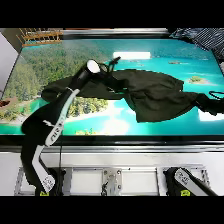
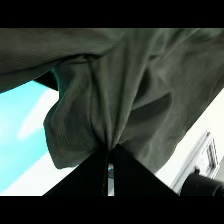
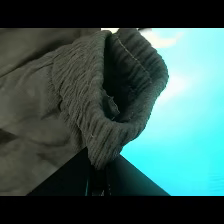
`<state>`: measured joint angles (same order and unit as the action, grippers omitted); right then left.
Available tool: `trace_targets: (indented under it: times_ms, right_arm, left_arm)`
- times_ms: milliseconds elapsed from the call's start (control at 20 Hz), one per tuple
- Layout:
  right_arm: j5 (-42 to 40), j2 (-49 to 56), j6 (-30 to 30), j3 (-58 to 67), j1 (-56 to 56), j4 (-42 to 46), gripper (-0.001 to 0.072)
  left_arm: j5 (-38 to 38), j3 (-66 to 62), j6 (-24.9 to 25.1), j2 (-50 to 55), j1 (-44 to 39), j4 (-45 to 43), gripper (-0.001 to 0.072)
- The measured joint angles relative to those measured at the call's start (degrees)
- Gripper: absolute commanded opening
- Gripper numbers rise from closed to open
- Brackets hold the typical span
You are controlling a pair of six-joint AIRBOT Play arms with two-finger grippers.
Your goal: Fold the clothes and pants, and hang the long-sleeved shirts on hangers.
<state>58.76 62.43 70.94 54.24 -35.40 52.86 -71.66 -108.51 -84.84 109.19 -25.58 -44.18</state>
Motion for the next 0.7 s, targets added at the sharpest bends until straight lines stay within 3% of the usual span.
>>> trace_targets:
  times_ms: [300,550,600,650,700]
  right_arm:
    - [-1.36,-20.65,7.91,0.37,5.73,-1.09,0.0037]
    - [-4.11,-25.42,12.00,0.44,7.06,-1.46,0.0037]
    - [-4.76,-25.07,12.31,0.44,7.17,-1.20,0.0037]
    - [-5.57,-24.39,12.72,0.44,7.21,-0.74,0.0037]
    - [-6.64,-23.41,12.81,0.44,7.21,0.15,0.0037]
  left_arm:
    - [-5.09,0.00,3.89,-15.10,4.61,-1.11,0.0007]
    - [2.86,0.00,6.97,-18.40,4.63,-1.31,0.0008]
    - [6.34,0.00,7.41,-17.70,4.68,-1.31,0.0177]
    - [9.90,0.00,7.72,-16.72,4.74,-1.25,0.0508]
    - [13.42,0.00,7.78,-15.43,5.01,-1.20,0.0639]
